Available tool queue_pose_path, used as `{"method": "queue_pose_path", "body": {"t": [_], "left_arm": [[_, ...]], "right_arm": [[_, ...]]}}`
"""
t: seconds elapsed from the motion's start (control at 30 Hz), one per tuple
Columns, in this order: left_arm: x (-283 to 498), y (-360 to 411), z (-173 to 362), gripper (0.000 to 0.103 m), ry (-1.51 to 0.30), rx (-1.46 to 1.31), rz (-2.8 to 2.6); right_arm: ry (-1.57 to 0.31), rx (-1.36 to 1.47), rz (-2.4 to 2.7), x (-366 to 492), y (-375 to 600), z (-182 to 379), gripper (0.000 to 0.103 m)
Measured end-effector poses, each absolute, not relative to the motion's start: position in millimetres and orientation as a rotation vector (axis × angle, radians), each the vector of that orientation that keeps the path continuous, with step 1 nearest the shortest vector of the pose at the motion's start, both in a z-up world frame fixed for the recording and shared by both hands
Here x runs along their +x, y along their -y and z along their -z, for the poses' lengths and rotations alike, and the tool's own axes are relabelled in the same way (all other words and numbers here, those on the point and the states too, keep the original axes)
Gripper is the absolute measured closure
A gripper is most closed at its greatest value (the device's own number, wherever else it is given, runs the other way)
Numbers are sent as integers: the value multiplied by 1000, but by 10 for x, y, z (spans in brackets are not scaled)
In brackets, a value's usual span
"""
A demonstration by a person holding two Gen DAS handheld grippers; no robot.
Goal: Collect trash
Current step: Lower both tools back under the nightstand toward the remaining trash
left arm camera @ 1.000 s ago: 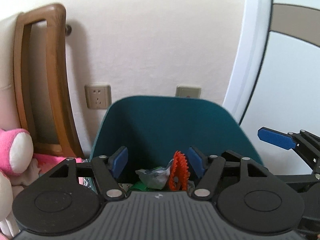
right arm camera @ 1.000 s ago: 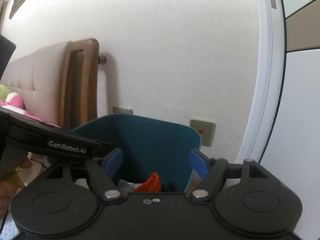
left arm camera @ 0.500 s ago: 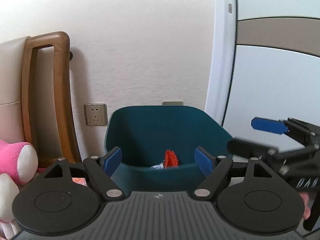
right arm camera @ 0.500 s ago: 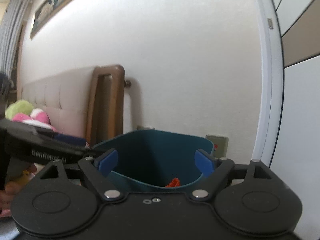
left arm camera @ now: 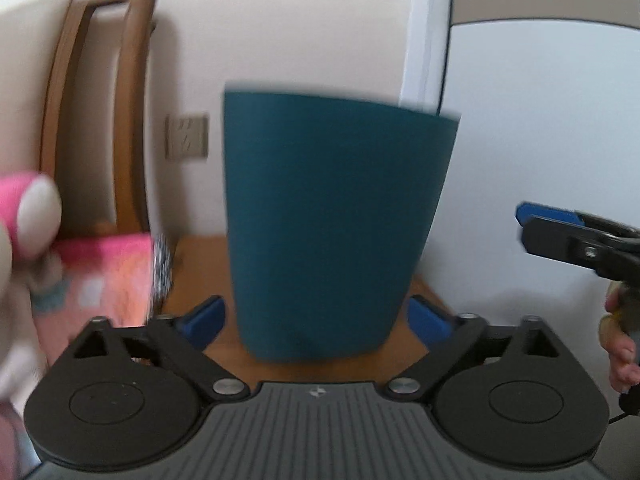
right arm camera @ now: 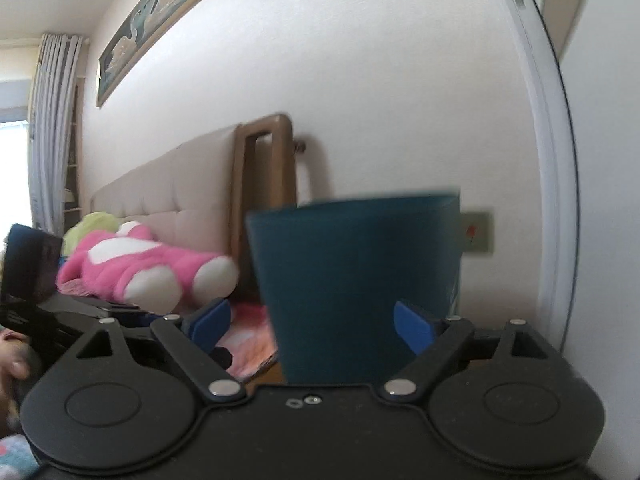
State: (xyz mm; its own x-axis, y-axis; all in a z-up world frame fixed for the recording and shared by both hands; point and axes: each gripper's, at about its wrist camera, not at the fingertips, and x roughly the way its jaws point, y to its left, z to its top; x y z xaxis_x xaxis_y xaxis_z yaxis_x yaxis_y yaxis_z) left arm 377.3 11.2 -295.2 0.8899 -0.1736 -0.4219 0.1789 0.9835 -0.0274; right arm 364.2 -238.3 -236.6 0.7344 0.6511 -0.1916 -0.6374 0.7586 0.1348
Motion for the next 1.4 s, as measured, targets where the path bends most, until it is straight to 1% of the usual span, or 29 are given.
{"method": "queue_pose_path", "body": {"t": [0.1, 0.23, 0.47, 0.63, 0.83, 1.0, 1.13, 1.4], "left_arm": [[3788, -202, 3335, 1, -508, 12, 145], [3923, -228, 3982, 1, -669, 1, 87], [4144, -267, 5200, 1, -893, -42, -32], [4274, -331, 6106, 1, -1087, -36, -135], [4386, -549, 7010, 1, -1314, -71, -220], [4401, -585, 7633, 1, -1440, -34, -216], [4456, -655, 8056, 1, -1525, -50, -219], [4438, -602, 8483, 1, -1591, 22, -161]], "right_arm": [[-337, 89, -730, 3662, 2426, 2736, 14], [-521, 76, -736, 3769, 2368, 3334, 14], [-850, 48, -671, 3958, 2176, 4688, 14], [-1003, 37, -590, 4120, 2004, 5572, 14], [-1149, 10, -533, 4257, 1793, 6500, 14], [-1289, 12, -466, 4399, 1660, 7061, 14], [-1383, 53, -408, 4499, 1530, 7397, 14], [-1440, 40, -390, 4424, 1238, 7642, 14]]}}
